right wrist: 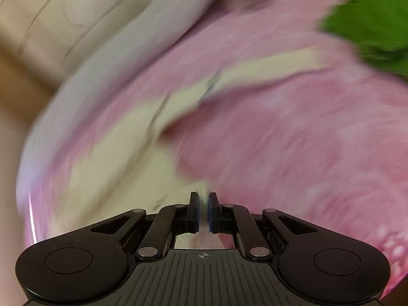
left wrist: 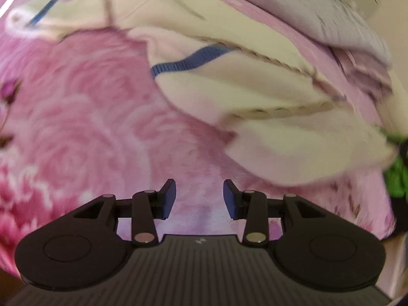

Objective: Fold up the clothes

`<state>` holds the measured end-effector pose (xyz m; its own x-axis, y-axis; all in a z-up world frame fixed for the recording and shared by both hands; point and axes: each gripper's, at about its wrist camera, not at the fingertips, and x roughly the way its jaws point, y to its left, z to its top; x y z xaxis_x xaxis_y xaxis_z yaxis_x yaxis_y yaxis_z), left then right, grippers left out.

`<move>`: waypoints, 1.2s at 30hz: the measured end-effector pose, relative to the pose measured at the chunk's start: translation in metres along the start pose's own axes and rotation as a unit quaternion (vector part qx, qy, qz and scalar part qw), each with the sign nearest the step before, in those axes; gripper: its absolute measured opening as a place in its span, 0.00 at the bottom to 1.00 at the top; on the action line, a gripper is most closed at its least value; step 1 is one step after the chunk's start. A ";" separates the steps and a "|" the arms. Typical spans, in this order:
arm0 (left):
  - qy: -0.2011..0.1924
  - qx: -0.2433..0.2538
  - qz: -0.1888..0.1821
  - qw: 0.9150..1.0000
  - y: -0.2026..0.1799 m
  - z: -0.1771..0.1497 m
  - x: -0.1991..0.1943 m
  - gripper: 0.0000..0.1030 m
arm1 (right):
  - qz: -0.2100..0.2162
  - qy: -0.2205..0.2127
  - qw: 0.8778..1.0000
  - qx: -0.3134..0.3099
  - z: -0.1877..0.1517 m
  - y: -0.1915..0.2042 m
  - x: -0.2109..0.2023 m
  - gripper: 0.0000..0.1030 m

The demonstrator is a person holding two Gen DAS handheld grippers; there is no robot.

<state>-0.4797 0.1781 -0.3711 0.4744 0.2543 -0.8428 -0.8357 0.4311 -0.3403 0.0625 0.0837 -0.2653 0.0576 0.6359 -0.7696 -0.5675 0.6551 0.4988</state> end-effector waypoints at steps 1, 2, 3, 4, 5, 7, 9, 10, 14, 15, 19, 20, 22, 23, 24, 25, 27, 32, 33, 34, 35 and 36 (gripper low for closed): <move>0.001 0.017 -0.003 1.000 -0.006 0.001 0.005 0.34 | -0.008 -0.004 1.000 0.010 0.009 -0.004 0.004 0.05; 0.001 0.030 -0.007 1.000 -0.011 0.001 0.010 0.34 | -0.016 -0.007 1.000 0.020 0.018 -0.007 0.008 0.05; 0.000 0.038 -0.013 0.999 -0.016 0.001 0.016 0.35 | -0.024 -0.009 1.000 0.018 0.024 -0.007 0.015 0.05; -0.001 0.033 -0.021 0.999 -0.017 0.001 0.023 0.35 | -0.030 -0.010 0.999 0.008 0.025 -0.006 0.021 0.05; -0.004 0.004 -0.036 0.999 -0.015 0.001 0.030 0.36 | -0.036 -0.011 0.999 0.001 0.024 -0.004 0.025 0.05; -0.015 -0.084 -0.083 0.993 -0.002 0.003 0.043 0.41 | -0.043 -0.005 0.999 -0.005 0.020 -0.001 0.036 0.05; -0.036 -0.180 -0.139 0.973 0.012 0.002 0.052 0.42 | -0.051 0.004 0.999 -0.010 0.016 -0.001 0.043 0.05; -0.047 -0.222 -0.162 0.960 0.018 0.001 0.057 0.43 | -0.054 0.009 0.998 -0.012 0.014 -0.001 0.045 0.05; -0.061 -0.279 -0.183 0.941 0.020 0.003 0.080 0.07 | -0.071 0.047 0.996 -0.032 0.000 0.000 0.057 0.05; -0.061 -0.267 -0.180 0.945 0.015 0.008 0.082 0.01 | -0.070 0.058 0.995 -0.037 -0.004 0.000 0.059 0.05; -0.108 -0.205 -0.186 0.955 0.004 0.038 0.036 0.00 | -0.039 0.089 0.992 -0.075 -0.015 0.013 0.043 0.05; -0.120 -0.189 -0.186 0.957 0.005 0.045 0.015 0.00 | -0.033 0.095 0.991 -0.086 -0.018 0.017 0.036 0.05; -0.145 -0.159 -0.183 0.959 0.014 0.057 -0.042 0.00 | -0.018 0.110 0.989 -0.096 -0.024 0.024 0.020 0.05; -0.156 -0.150 -0.177 0.960 0.021 0.060 -0.073 0.00 | -0.009 0.122 0.988 -0.096 -0.028 0.025 0.010 0.05; -0.168 -0.141 -0.172 0.960 0.028 0.063 -0.104 0.00 | -0.003 0.135 0.986 -0.095 -0.034 0.026 0.000 0.05; -0.177 -0.127 -0.162 0.962 0.034 0.065 -0.135 0.00 | 0.000 0.147 0.984 -0.096 -0.042 0.027 -0.009 0.05; -0.149 -0.078 -0.126 0.978 0.044 0.067 -0.180 0.00 | 0.005 0.170 0.980 -0.098 -0.057 0.030 -0.028 0.05; 0.054 -0.087 0.001 0.995 0.092 0.034 -0.140 0.02 | -0.113 0.244 0.960 -0.083 -0.114 0.008 -0.021 0.06; 0.067 -0.109 -0.005 0.992 0.101 0.025 -0.125 0.05 | -0.135 0.258 0.953 -0.085 -0.127 0.005 -0.016 0.06; 0.068 -0.130 -0.016 0.989 0.106 0.016 -0.110 0.13 | -0.148 0.261 0.950 -0.089 -0.137 0.004 -0.013 0.07; 0.066 -0.148 -0.027 0.986 0.107 0.010 -0.096 0.19 | -0.150 0.249 0.952 -0.091 -0.144 0.006 -0.013 0.10; 0.063 -0.165 -0.038 0.983 0.109 0.005 -0.081 0.21 | -0.148 0.233 0.957 -0.091 -0.148 0.007 -0.014 0.18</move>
<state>-0.6080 0.2082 -0.3375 0.5181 0.1133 -0.8478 -0.8534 0.1343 -0.5036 -0.0640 0.0194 -0.3097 -0.1103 0.1544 -0.9818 -0.7184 0.6702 0.1861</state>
